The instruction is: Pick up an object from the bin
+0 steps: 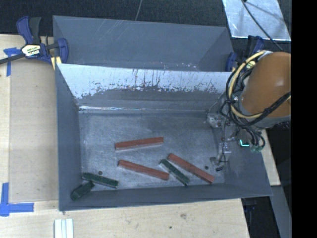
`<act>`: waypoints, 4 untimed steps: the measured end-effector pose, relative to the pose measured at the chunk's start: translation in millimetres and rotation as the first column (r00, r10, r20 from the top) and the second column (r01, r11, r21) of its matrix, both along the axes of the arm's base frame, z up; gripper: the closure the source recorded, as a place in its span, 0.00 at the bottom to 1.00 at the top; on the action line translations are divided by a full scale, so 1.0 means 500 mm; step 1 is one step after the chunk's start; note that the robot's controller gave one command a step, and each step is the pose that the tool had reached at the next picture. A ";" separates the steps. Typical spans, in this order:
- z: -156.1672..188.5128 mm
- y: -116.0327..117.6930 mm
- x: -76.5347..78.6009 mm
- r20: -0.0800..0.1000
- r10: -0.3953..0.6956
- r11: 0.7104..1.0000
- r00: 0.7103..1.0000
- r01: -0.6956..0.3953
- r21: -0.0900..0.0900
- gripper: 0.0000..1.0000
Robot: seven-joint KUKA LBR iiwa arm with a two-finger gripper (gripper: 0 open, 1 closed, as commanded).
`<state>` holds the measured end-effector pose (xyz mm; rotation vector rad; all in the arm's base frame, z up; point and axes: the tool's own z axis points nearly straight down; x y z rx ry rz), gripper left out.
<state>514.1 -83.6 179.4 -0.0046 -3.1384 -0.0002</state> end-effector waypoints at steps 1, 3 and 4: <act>0.006 0.000 0.003 0.007 0.002 1.000 1.000 -0.002 -0.001 0.00; -0.194 -0.043 -0.009 0.007 -0.268 0.963 0.963 0.268 0.001 0.00; -0.207 -0.005 -0.035 0.008 -0.264 0.964 0.964 0.264 -0.003 0.00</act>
Offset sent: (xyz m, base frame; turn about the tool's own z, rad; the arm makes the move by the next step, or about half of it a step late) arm -0.0269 0.0309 -0.0959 0.1753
